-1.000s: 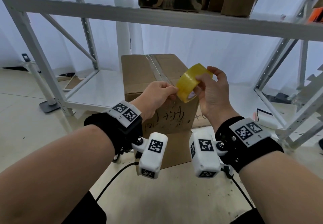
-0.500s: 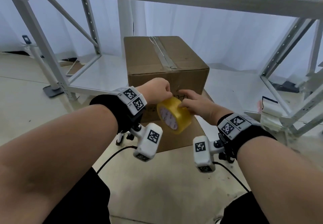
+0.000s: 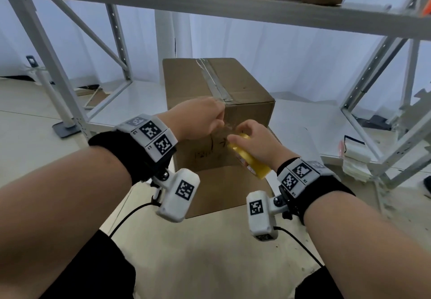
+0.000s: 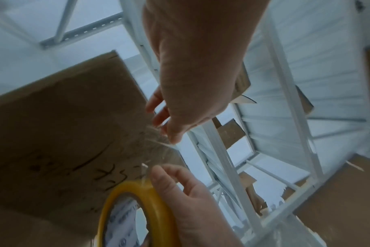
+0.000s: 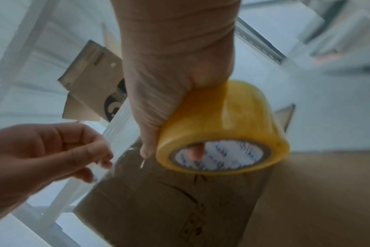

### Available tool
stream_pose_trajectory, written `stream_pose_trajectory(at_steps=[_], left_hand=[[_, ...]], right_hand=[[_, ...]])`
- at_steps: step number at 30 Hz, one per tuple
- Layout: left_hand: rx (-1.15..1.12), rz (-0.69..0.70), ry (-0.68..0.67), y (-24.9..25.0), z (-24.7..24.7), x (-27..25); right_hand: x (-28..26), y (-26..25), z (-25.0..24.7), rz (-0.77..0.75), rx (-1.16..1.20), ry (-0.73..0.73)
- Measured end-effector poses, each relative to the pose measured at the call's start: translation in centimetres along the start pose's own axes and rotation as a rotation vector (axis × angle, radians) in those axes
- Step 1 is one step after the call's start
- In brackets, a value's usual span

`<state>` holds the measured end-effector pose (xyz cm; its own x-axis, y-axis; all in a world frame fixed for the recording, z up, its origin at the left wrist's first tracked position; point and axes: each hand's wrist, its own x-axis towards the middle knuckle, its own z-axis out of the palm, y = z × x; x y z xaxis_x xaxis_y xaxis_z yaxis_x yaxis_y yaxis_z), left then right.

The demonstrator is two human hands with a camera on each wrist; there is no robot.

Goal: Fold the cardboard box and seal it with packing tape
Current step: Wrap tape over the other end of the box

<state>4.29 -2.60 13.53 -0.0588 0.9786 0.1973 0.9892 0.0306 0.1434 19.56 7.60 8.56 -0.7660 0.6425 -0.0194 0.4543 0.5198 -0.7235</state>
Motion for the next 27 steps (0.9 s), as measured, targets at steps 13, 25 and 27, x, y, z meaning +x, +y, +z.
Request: stream_pose_trajectory(at_steps=[13, 25, 27], left_hand=[[-0.54, -0.491, 0.146, -2.4, -1.7, -2.5], [-0.632, -0.581, 0.414, -4.7, -4.5, -4.3], [-0.608, -0.595, 0.458, -5.0, -4.8, -4.3]], right_hand=[[-0.9, -3.1, -1.3, -0.201, 0.033, -0.024], [0.9, -12.6, -5.0, -0.44, -0.634, 0.228], [1.9, -13.8, -5.0, -0.436, -0.782, 0.215]])
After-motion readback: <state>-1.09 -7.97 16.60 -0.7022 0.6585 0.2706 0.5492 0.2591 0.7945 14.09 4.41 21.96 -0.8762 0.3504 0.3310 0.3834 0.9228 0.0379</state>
